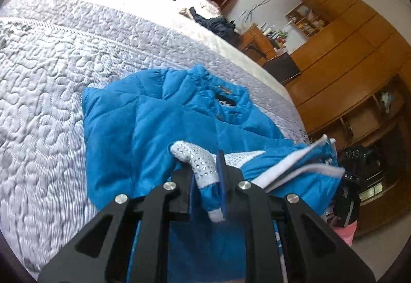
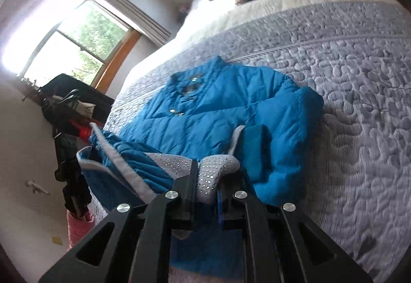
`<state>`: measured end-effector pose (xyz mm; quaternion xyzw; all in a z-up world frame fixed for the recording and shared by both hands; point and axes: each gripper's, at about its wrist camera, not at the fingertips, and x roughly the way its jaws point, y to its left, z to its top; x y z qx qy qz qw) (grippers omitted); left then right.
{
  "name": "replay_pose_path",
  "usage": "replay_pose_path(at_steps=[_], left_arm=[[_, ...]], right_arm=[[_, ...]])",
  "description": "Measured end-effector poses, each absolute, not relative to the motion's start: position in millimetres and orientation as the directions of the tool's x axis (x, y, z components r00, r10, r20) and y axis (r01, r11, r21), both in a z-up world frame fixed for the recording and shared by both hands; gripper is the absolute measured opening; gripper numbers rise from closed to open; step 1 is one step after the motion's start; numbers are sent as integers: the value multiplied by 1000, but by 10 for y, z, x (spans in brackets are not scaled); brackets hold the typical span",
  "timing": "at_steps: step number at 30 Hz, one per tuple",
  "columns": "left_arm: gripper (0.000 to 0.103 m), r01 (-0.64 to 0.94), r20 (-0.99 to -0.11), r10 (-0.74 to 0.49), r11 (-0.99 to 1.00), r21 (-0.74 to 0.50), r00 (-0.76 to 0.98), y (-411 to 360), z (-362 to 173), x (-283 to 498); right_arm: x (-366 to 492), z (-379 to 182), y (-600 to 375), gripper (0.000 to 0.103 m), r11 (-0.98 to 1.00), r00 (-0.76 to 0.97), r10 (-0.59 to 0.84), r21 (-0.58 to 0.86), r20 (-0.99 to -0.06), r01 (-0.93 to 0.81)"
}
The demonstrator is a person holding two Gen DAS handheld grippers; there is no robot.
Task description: Fold large clothes
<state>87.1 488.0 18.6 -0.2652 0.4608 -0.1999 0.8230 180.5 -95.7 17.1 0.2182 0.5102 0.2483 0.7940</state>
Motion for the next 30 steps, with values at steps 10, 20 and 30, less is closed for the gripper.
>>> replay_pose_path(at_steps=[10, 20, 30], left_arm=[[18, 27, -657, -599, 748, -663, 458, 4980, -116, 1318], [57, 17, -614, -566, 742, -670, 550, 5218, 229, 997], [70, 110, -672, -451, 867, -486, 587, 5092, 426, 938]], right_arm=[[2203, -199, -1054, 15, 760, 315, 635, 643, -705, -94], [1978, 20, -1301, 52, 724, 368, 669, 678, -646, -125], [1994, 290, -1051, 90, 844, 446, 535, 475, -717, -249]])
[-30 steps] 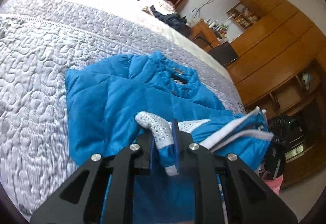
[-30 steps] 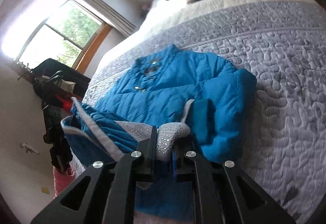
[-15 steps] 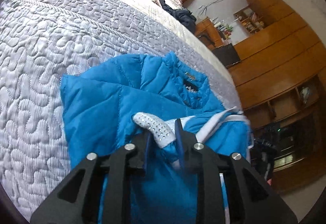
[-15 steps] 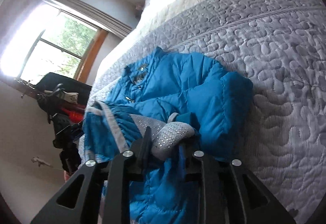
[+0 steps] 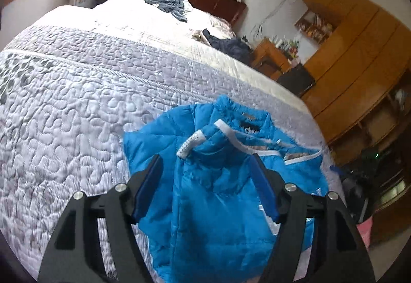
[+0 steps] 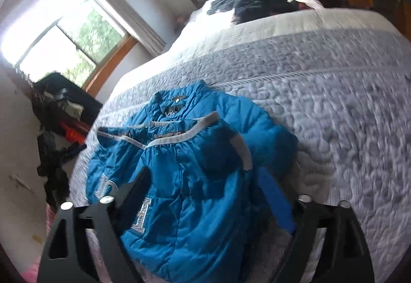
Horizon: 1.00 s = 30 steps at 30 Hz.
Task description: Fold large clothes
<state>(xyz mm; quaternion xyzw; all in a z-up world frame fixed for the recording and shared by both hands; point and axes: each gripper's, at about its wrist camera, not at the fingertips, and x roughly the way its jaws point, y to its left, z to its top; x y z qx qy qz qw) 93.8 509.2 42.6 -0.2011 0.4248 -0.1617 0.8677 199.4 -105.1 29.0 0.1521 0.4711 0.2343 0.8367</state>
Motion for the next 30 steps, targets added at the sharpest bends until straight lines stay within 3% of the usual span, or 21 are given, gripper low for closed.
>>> replay_pose_path(at_steps=[11, 14, 15, 17, 18, 20, 22, 30], left_arm=[[74, 188, -758, -388, 921, -341, 525, 4816, 59, 1347], [67, 211, -775, -332, 943, -258, 538, 4658, 24, 1333], [57, 220, -777, -315, 948, -231, 545, 4614, 24, 1318], [44, 208, -778, -252, 965, -158, 576, 4539, 47, 1274], [33, 209, -774, -243, 967, -145, 585, 4520, 71, 1248], [22, 204, -755, -241, 968, -145, 610, 4511, 150, 1183], [17, 203, -723, -249, 967, -152, 645, 4514, 267, 1106], [15, 164, -599, -250, 967, -194, 761, 4538, 906, 1261]], right_arm=[[2444, -47, -596, 89, 897, 400, 416, 296, -816, -329], [2417, -110, -474, 70, 907, 418, 372, 231, -829, -351], [2393, -113, -451, 53, 913, 434, 351, 200, -830, -356], [2352, -82, -459, 34, 915, 447, 347, 194, -825, -353], [2336, -57, -475, 24, 917, 455, 347, 195, -820, -347], [2284, 25, -519, 19, 920, 473, 349, 199, -809, -339], [2243, 137, -567, 16, 918, 489, 362, 214, -794, -333], [2384, 723, -722, 13, 916, 575, 399, 286, -714, -281]])
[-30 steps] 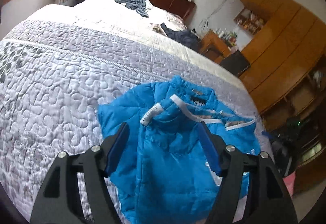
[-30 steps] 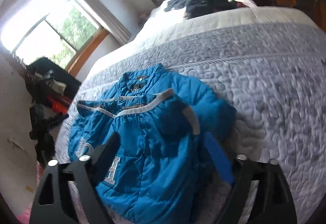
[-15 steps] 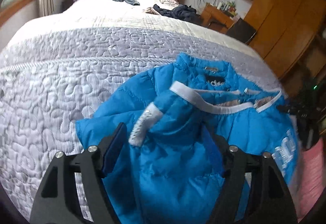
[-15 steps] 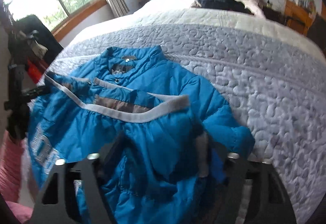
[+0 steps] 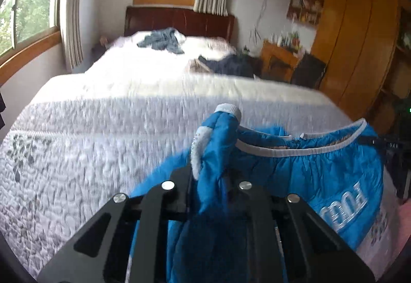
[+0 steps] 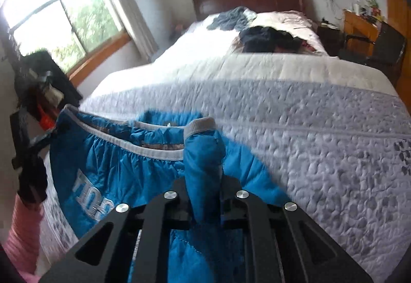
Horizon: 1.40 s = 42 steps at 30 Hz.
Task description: Fold large clothes
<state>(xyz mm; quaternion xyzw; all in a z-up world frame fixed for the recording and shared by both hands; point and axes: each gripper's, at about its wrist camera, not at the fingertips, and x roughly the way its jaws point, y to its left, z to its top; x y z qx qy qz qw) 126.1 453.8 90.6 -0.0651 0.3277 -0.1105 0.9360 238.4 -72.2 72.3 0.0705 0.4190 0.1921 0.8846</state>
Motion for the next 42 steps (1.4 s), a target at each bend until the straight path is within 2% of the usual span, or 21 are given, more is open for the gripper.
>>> replay_pose_path(at_steps=[6, 11, 16, 21, 25, 26, 27, 34, 36, 42], left_arm=[[15, 120, -628, -194, 980, -158, 753, 4429, 871, 1751], [16, 74, -731, -148, 988, -132, 667, 4366, 397, 2134], [27, 35, -806, -152, 986, -162, 572, 4461, -66, 2331], [37, 15, -820, -188, 977, -213, 541, 4588, -206, 2385], [47, -11, -827, -199, 971, -241, 525, 4686, -198, 2387], [48, -19, -826, -198, 969, -245, 527, 4716, -164, 2352], [48, -25, -823, -197, 968, -249, 533, 4736, -120, 2323], [53, -2, -738, -212, 961, -277, 641, 5034, 391, 1599], [56, 10, -727, -205, 965, -263, 656, 5037, 467, 1379], [57, 51, -719, -209, 970, -236, 662, 4961, 462, 733]], right_arm=[[2952, 703, -847, 13, 903, 564, 423, 385, -709, -194], [3318, 270, -834, 13, 912, 511, 398, 389, -762, -129], [3492, -183, -870, 14, 908, 458, 396, 415, -796, -64], [3577, -508, -918, 21, 892, 427, 419, 450, -802, -29], [3552, -535, -979, 29, 879, 422, 433, 476, -796, -4], [3525, -501, -993, 38, 883, 425, 426, 470, -799, 0], [3473, -448, -1026, 42, 890, 438, 410, 456, -800, 0], [2912, -74, -1231, 47, 879, 472, 440, 473, -764, -56], [2731, -54, -1254, 50, 877, 461, 452, 475, -764, -72], [2184, -137, -1303, 53, 857, 419, 494, 506, -762, -91]])
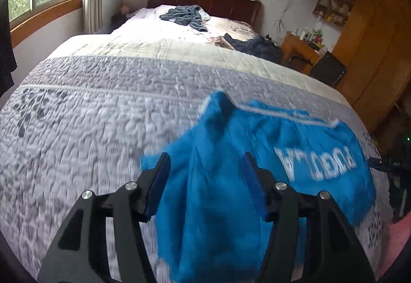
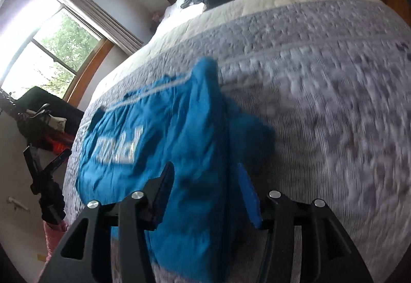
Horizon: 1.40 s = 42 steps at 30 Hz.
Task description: Fold large clothes
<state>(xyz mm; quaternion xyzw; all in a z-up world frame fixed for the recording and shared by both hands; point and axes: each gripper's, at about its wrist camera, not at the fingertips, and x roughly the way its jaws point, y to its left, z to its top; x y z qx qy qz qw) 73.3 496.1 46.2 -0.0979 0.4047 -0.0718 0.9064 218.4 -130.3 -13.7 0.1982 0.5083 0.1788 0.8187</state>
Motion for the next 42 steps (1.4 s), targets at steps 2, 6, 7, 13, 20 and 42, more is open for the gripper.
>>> replay_pose_path(at_steps=[2, 6, 7, 13, 20, 42], left_arm=[[57, 68, -730, -213, 972, -223, 649, 4894, 414, 612], [57, 77, -765, -177, 983, -166, 619, 4778, 248, 576], [57, 71, -772, -162, 986, -151, 615, 4773, 209, 585], [58, 42, -787, -181, 980, -193, 590, 4897, 52, 687], [59, 40, -787, -192, 977, -209, 586, 4911, -61, 689], [77, -12, -734, -360, 894, -448, 576, 5604, 44, 485]], right_arm=[[2081, -183, -1294, 52, 854, 398, 505, 510, -766, -101], [1953, -159, -1201, 31, 883, 400, 463, 451, -791, -130], [1949, -149, -1195, 28, 890, 404, 449, 436, -797, -130], [1940, -220, -1157, 22, 913, 396, 403, 393, -825, -110], [1962, -372, -1077, 23, 926, 378, 372, 364, -848, -96], [1781, -52, -1453, 73, 804, 432, 573, 581, -696, -129]])
